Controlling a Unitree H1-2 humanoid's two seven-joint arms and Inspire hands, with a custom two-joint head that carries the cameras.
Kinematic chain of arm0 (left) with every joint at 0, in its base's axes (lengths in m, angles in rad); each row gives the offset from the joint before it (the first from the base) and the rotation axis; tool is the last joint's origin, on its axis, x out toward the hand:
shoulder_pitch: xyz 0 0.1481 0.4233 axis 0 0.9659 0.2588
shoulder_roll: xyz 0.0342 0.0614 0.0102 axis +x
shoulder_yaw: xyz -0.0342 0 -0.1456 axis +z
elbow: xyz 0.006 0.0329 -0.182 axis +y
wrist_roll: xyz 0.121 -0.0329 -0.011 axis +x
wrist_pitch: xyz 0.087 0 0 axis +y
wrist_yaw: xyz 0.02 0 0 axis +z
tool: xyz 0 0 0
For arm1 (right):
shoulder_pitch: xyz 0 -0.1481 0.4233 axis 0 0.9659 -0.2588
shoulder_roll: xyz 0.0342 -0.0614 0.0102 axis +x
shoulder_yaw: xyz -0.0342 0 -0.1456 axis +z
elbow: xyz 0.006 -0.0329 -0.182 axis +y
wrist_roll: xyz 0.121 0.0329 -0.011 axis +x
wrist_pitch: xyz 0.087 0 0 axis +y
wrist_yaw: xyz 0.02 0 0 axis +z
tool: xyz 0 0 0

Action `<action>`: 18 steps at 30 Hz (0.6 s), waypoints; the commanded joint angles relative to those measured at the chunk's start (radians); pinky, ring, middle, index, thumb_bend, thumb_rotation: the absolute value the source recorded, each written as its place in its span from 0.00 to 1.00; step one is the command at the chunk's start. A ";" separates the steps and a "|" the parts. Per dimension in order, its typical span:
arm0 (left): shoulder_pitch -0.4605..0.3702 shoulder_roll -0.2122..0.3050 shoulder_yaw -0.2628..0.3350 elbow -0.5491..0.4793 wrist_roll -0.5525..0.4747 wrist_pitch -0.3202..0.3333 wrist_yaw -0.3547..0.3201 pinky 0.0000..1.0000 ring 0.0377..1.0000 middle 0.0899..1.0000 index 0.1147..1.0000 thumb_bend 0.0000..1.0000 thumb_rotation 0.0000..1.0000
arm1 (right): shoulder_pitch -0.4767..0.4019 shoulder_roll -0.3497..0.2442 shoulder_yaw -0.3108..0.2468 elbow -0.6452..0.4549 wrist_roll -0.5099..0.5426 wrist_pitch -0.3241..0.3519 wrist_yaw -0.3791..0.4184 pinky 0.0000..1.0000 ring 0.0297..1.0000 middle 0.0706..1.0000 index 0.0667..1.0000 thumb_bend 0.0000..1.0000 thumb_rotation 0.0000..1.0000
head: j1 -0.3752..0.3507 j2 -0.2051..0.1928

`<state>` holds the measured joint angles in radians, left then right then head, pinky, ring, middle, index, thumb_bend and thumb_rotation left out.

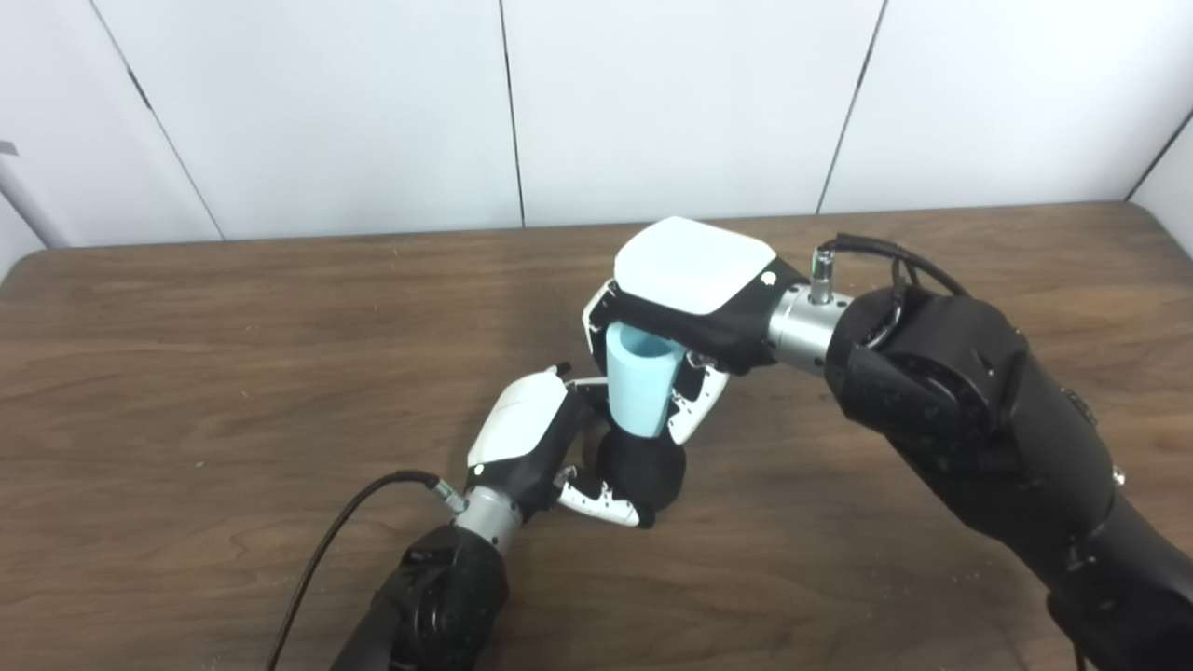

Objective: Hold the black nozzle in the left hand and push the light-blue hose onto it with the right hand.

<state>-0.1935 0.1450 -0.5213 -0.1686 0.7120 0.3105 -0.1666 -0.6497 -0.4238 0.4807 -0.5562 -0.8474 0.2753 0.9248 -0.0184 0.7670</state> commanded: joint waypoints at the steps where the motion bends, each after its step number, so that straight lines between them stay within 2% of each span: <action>1: 0.034 0.001 -0.039 0.051 -0.014 0.031 -0.097 0.99 0.71 0.50 0.38 0.51 0.00 | 0.023 -0.020 -0.005 0.014 -0.027 -0.013 0.023 0.31 0.41 0.46 0.46 0.50 0.00 | 0.000 0.002; 8: 0.033 0.000 -0.040 0.048 -0.016 0.036 -0.098 0.99 0.71 0.50 0.38 0.51 0.00 | 0.049 -0.015 -0.006 0.021 -0.025 -0.022 0.032 0.33 0.43 0.45 0.44 0.50 0.00 | 0.000 0.003; 11: 0.035 -0.001 -0.039 0.049 -0.019 0.033 -0.096 0.99 0.71 0.50 0.38 0.51 0.00 | 0.058 -0.012 -0.008 0.025 -0.025 -0.007 0.045 0.33 0.42 0.44 0.47 0.50 0.00 | 0.000 0.002; 14: 0.035 0.000 -0.038 0.050 -0.020 0.032 -0.095 0.99 0.71 0.50 0.38 0.51 0.00 | 0.065 -0.012 -0.010 0.024 -0.034 0.001 0.060 0.33 0.42 0.47 0.49 0.50 0.00 | 0.000 0.002; 15: 0.034 0.001 -0.038 0.050 -0.020 0.033 -0.095 0.99 0.71 0.50 0.38 0.51 0.00 | 0.066 -0.014 -0.008 0.025 -0.042 0.004 0.070 0.43 0.52 0.58 0.57 0.67 0.00 | 0.000 0.002; 16: 0.034 0.001 -0.038 0.049 -0.019 0.033 -0.096 0.99 0.71 0.50 0.38 0.51 0.00 | 0.066 -0.017 -0.006 0.024 -0.048 0.006 0.080 0.45 0.54 0.60 0.59 0.70 0.00 | 0.000 0.002; 17: 0.033 0.000 -0.038 0.051 -0.019 0.034 -0.095 0.99 0.71 0.50 0.38 0.51 0.00 | 0.062 -0.023 -0.001 0.021 -0.054 0.004 0.095 0.52 0.62 0.66 0.64 0.78 0.02 | 0.001 0.001; 18: 0.033 0.000 -0.039 0.051 -0.018 0.035 -0.095 0.99 0.71 0.50 0.38 0.51 0.00 | 0.056 -0.029 0.005 0.017 -0.061 -0.003 0.108 0.65 0.72 0.73 0.70 0.86 0.08 | -0.001 0.001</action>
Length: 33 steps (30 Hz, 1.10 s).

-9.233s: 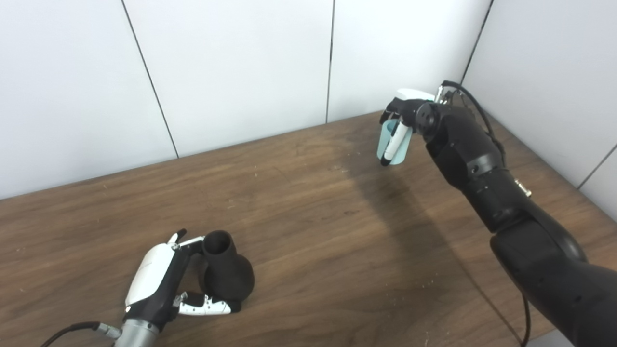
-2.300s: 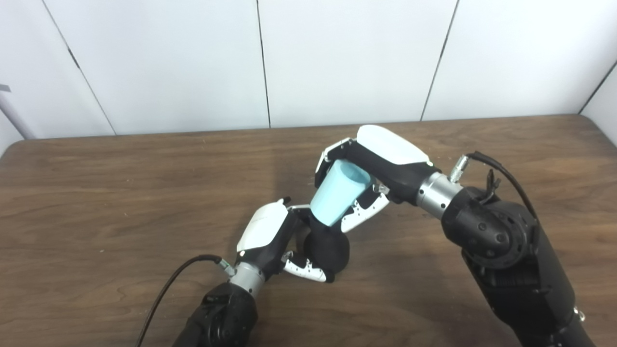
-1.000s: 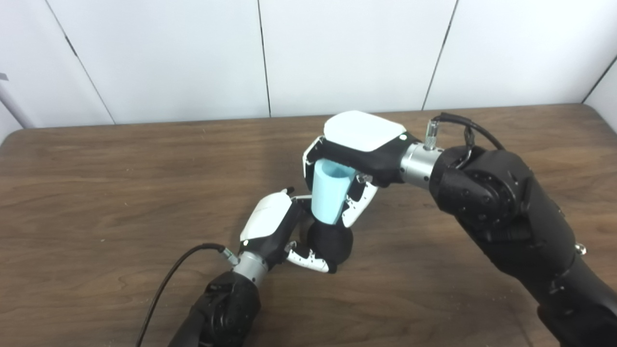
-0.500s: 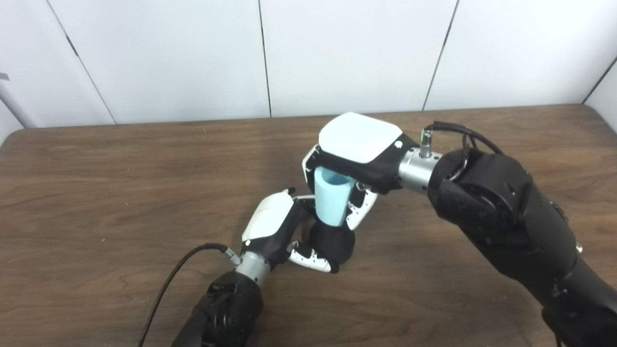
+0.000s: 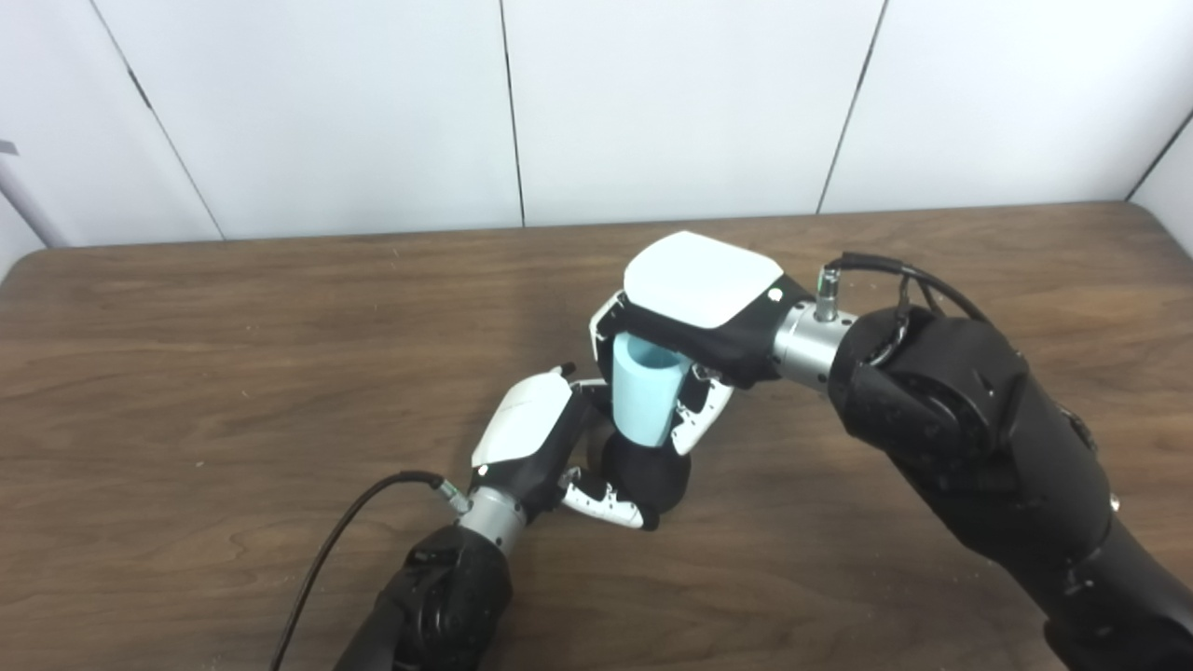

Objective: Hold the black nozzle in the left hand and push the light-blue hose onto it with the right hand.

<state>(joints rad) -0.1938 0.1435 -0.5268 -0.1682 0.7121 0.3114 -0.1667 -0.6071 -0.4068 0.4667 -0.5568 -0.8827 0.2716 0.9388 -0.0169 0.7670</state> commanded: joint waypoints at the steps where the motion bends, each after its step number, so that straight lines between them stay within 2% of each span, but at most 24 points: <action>1: 0.034 0.001 -0.033 0.051 -0.017 0.034 -0.094 0.99 0.71 0.50 0.38 0.51 0.00 | 0.010 -0.049 0.022 0.015 -0.031 -0.005 0.103 0.72 0.78 0.77 0.74 0.90 0.12 | -0.003 0.001; 5: 0.035 0.000 -0.034 0.051 -0.016 0.034 -0.093 0.99 0.71 0.50 0.38 0.51 0.00 | -0.002 -0.051 0.031 0.008 -0.058 -0.025 0.134 0.84 0.89 0.86 0.81 0.98 0.21 | -0.005 0.002; 9: 0.034 0.000 -0.036 0.052 -0.010 0.032 -0.090 0.99 0.71 0.50 0.38 0.51 0.00 | -0.019 -0.058 0.046 0.012 -0.090 -0.062 0.147 0.94 0.98 0.98 0.88 1.00 0.25 | -0.001 0.001; 13: 0.034 0.000 -0.035 0.053 -0.014 0.028 -0.089 0.99 0.71 0.50 0.38 0.51 0.00 | -0.016 -0.062 0.041 0.012 -0.095 -0.092 0.128 0.99 1.00 1.00 0.91 1.00 0.27 | -0.001 0.001; 19: 0.035 -0.003 -0.035 0.057 -0.017 0.026 -0.087 0.99 0.71 0.50 0.38 0.51 0.00 | -0.005 -0.063 0.023 0.016 -0.092 -0.121 0.110 0.99 1.00 1.00 0.91 1.00 0.27 | 0.004 -0.001; 28: 0.031 -0.003 -0.033 0.062 -0.021 0.020 -0.089 0.99 0.71 0.50 0.38 0.51 0.00 | -0.011 -0.068 -0.093 -0.033 0.018 -0.091 0.087 0.99 1.00 1.00 0.94 1.00 0.33 | 0.003 -0.001; 33: 0.029 -0.002 -0.031 0.066 -0.021 0.017 -0.088 0.99 0.71 0.50 0.38 0.51 0.00 | -0.015 -0.058 -0.145 -0.067 0.057 -0.049 0.098 0.98 1.00 1.00 0.93 1.00 0.33 | 0.003 0.000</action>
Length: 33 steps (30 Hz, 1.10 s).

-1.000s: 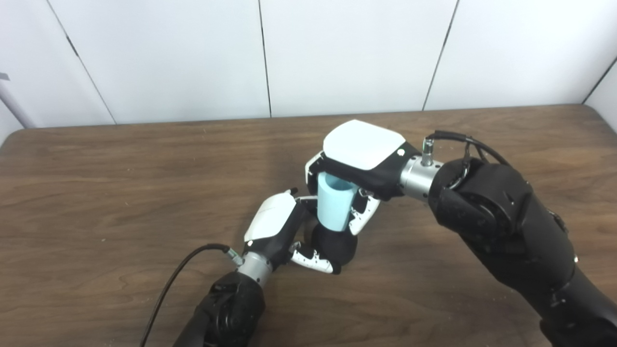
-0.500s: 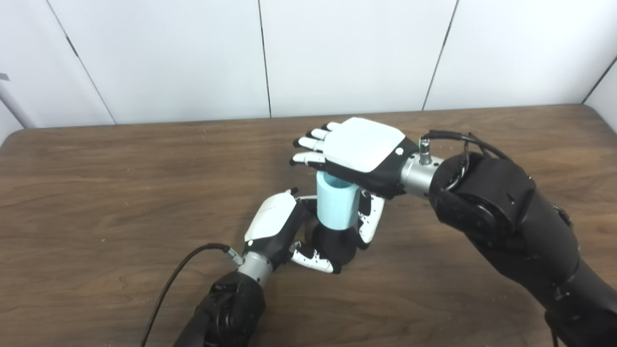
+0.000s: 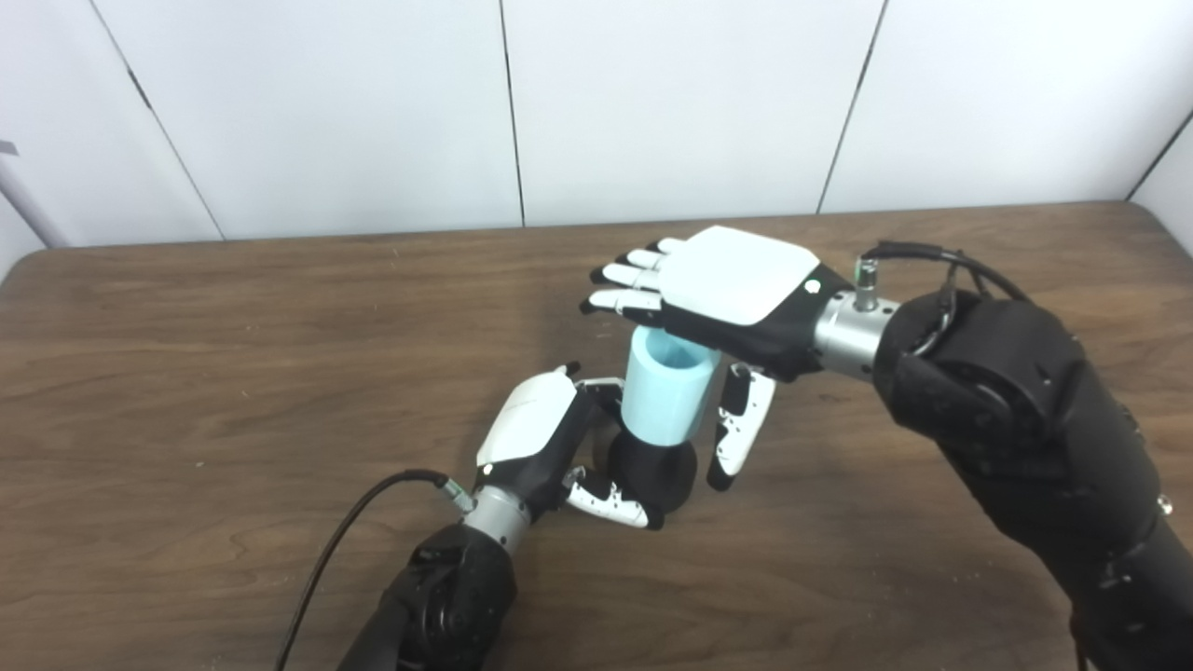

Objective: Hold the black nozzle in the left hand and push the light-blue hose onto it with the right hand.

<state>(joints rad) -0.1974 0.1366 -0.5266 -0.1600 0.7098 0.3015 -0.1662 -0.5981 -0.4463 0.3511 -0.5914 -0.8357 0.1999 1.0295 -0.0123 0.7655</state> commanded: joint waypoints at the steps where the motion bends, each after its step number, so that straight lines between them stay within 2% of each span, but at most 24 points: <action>1: 0.033 0.006 -0.030 0.059 -0.019 0.026 -0.088 0.99 0.71 0.50 0.38 0.51 0.00 | -0.024 -0.014 -0.036 -0.039 0.014 0.034 0.012 0.98 1.00 1.00 0.93 1.00 0.33 | -0.002 0.001; 8: 0.033 0.005 -0.031 0.059 -0.015 0.028 -0.090 0.99 0.71 0.50 0.38 0.51 0.00 | -0.029 0.007 -0.071 -0.077 0.047 0.109 0.042 0.96 1.00 1.00 0.92 1.00 0.32 | 0.002 -0.001; 13: 0.028 0.007 -0.031 0.061 -0.013 0.032 -0.094 0.99 0.70 0.50 0.38 0.51 0.00 | -0.038 0.006 -0.095 -0.110 0.069 0.146 0.044 0.94 1.00 1.00 0.93 1.00 0.36 | 0.001 -0.001; 17: 0.029 0.005 -0.034 0.063 -0.011 0.032 -0.092 0.99 0.70 0.50 0.38 0.51 0.00 | -0.006 0.001 -0.118 -0.127 0.090 0.128 0.002 0.91 1.00 1.00 0.96 1.00 0.48 | 0.005 -0.004; 20: 0.031 0.003 -0.035 0.059 -0.009 0.035 -0.092 0.99 0.70 0.50 0.38 0.51 0.00 | 0.019 -0.009 -0.131 -0.143 0.102 0.111 -0.028 0.90 1.00 1.00 0.98 0.95 0.57 | 0.009 -0.005; 27: 0.030 0.007 -0.029 0.067 -0.017 0.029 -0.089 0.99 0.70 0.50 0.38 0.51 0.00 | 0.059 -0.030 -0.171 -0.223 0.124 0.104 -0.047 0.91 1.00 1.00 0.97 0.82 0.64 | 0.007 -0.008; 30: 0.031 0.005 -0.028 0.070 -0.016 0.029 -0.088 0.99 0.70 0.50 0.38 0.51 0.00 | 0.071 -0.033 -0.177 -0.247 0.130 0.099 -0.055 0.92 1.00 1.00 0.97 0.79 0.67 | 0.010 -0.008; 33: 0.029 0.003 -0.028 0.073 -0.015 0.032 -0.088 0.99 0.70 0.50 0.38 0.51 0.00 | 0.098 -0.032 -0.183 -0.277 0.142 0.083 -0.069 0.98 1.00 1.00 0.96 0.77 0.65 | 0.011 -0.011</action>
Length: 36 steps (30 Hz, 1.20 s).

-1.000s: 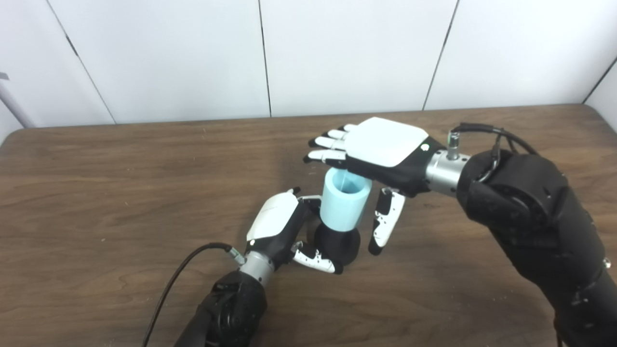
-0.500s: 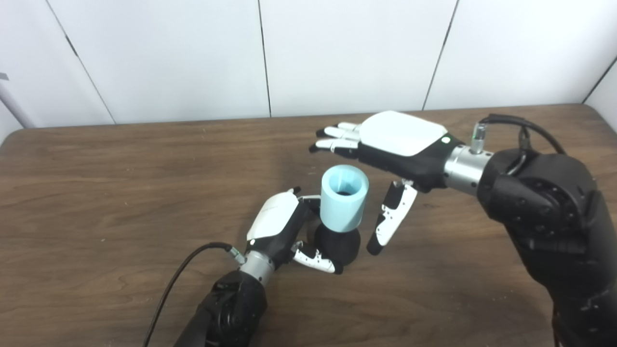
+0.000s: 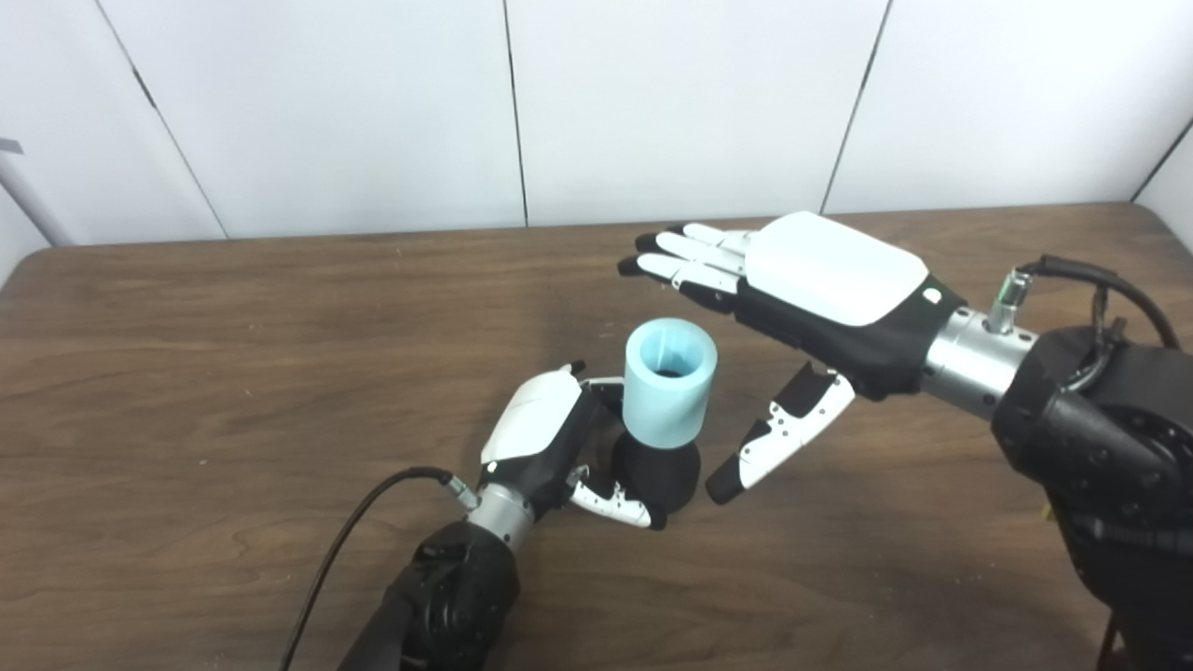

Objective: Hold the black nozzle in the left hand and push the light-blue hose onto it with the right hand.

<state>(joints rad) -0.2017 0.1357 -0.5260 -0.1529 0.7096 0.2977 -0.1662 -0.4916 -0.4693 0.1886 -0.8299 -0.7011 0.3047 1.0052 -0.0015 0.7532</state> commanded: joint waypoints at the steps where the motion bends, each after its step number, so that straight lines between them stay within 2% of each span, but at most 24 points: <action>1: 0.033 0.004 -0.028 0.066 -0.015 0.036 -0.088 0.99 0.70 0.50 0.38 0.51 0.00 | 0.006 -0.011 -0.022 -0.050 0.014 -0.029 -0.049 0.99 1.00 1.00 0.96 0.76 0.64 | 0.000 0.001; 8: 0.034 0.004 -0.027 0.067 -0.014 0.039 -0.089 0.99 0.70 0.50 0.38 0.51 0.00 | 0.062 -0.027 -0.029 -0.063 0.037 -0.065 -0.064 1.00 1.00 1.00 0.98 0.70 0.74 | -0.003 -0.002; 18: 0.034 0.009 -0.030 0.061 -0.008 0.038 -0.091 0.99 0.70 0.50 0.39 0.51 0.00 | 0.120 -0.010 -0.013 -0.063 0.009 -0.085 -0.066 1.00 1.00 1.00 0.98 0.67 0.88 | -0.004 0.000; 24: 0.036 0.010 -0.030 0.062 -0.010 0.035 -0.089 0.99 0.70 0.50 0.39 0.51 0.00 | 0.146 0.008 0.000 -0.044 -0.008 -0.109 -0.075 1.00 1.00 1.00 0.98 0.69 0.90 | -0.004 0.001; 32: 0.038 0.014 -0.030 0.055 -0.003 0.034 -0.087 0.99 0.71 0.51 0.37 0.51 0.00 | 0.140 0.023 0.017 -0.034 -0.014 -0.099 -0.064 1.00 1.00 1.00 0.98 0.72 0.93 | -0.004 0.001; 35: 0.041 0.015 -0.030 0.052 -0.002 0.031 -0.083 0.99 0.71 0.45 0.41 0.52 0.00 | 0.136 0.023 0.018 -0.031 -0.015 -0.094 -0.058 1.00 1.00 1.00 0.98 0.72 0.94 | -0.005 0.002; 36: 0.041 0.015 -0.031 0.053 -0.002 0.029 -0.082 0.99 0.71 0.49 0.39 0.52 0.00 | 0.134 0.023 0.018 -0.031 -0.016 -0.092 -0.056 1.00 1.00 1.00 0.98 0.72 0.94 | -0.005 0.002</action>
<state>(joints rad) -0.2016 0.1367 -0.5255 -0.1509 0.7097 0.2969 -0.1661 -0.3271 -0.4407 0.2125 -0.8518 -0.7142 0.2216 0.9607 -0.0061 0.7547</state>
